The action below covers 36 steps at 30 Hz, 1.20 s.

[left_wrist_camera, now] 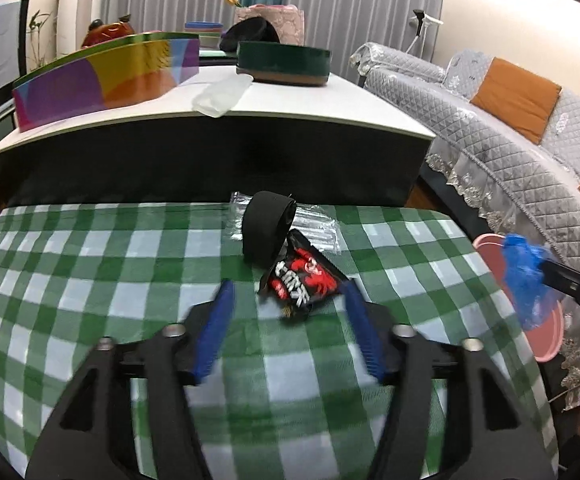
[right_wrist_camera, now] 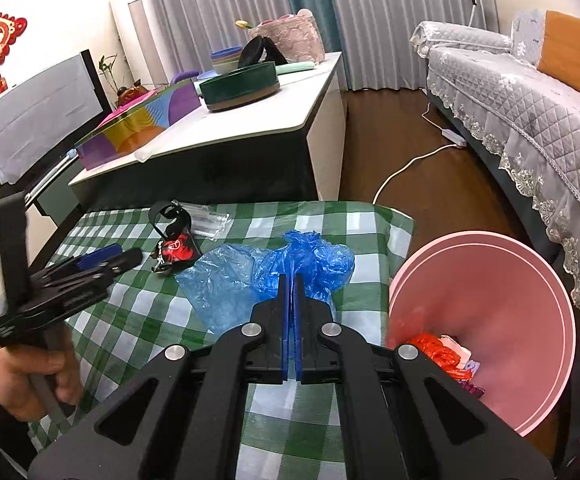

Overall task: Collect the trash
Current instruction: 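Lift the blue bag with the right tool toward the pink bin, then close the left tool on the red-and-black snack packet while the right tool holds the blue bag, then carry the blue bag and snack packet in both tools over the pink bin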

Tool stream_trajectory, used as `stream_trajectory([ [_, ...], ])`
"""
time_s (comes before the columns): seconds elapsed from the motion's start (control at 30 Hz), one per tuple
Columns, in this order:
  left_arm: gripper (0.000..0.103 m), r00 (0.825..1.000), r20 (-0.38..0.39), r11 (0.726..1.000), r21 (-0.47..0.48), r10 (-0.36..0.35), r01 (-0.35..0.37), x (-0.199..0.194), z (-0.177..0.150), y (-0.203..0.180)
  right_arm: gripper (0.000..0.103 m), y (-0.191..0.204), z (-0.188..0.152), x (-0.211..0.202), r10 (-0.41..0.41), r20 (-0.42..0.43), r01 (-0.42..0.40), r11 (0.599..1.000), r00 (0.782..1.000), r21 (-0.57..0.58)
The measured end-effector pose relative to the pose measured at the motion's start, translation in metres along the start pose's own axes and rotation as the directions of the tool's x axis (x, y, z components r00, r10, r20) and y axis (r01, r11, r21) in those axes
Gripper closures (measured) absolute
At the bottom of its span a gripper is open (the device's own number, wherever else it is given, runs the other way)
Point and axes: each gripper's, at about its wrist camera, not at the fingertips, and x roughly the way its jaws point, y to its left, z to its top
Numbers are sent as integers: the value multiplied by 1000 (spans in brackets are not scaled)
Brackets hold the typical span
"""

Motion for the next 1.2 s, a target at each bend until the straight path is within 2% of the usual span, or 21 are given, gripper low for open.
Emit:
stream_trajectory([
  [0.17,37,998,-60,999,26,32,-30,30,10,-12,101,-9,1,1,1,0,-1,1000,1000,13],
  [0.37,37,992,-111,998,13,59,-58,49,16,-14,101,-15,3,2,6,2,-6,1000,1000,25],
  [0.47,52,989,-140,999,8,54,-54,56,15,-15,101,-16,4,1,9,9,-9,1000,1000,22],
  [0.57,56,990,-136,999,8,34,-33,52,13,-18,101,-17,6,-1,11,17,-12,1000,1000,27],
  [0.7,61,992,-122,999,23,29,-26,39,10,-23,101,-16,8,-3,12,25,-13,1000,1000,27],
  [1.2,62,1000,11,999,39,-3,2,-53,-7,-35,101,-7,7,-38,-29,94,30,1000,995,-4],
])
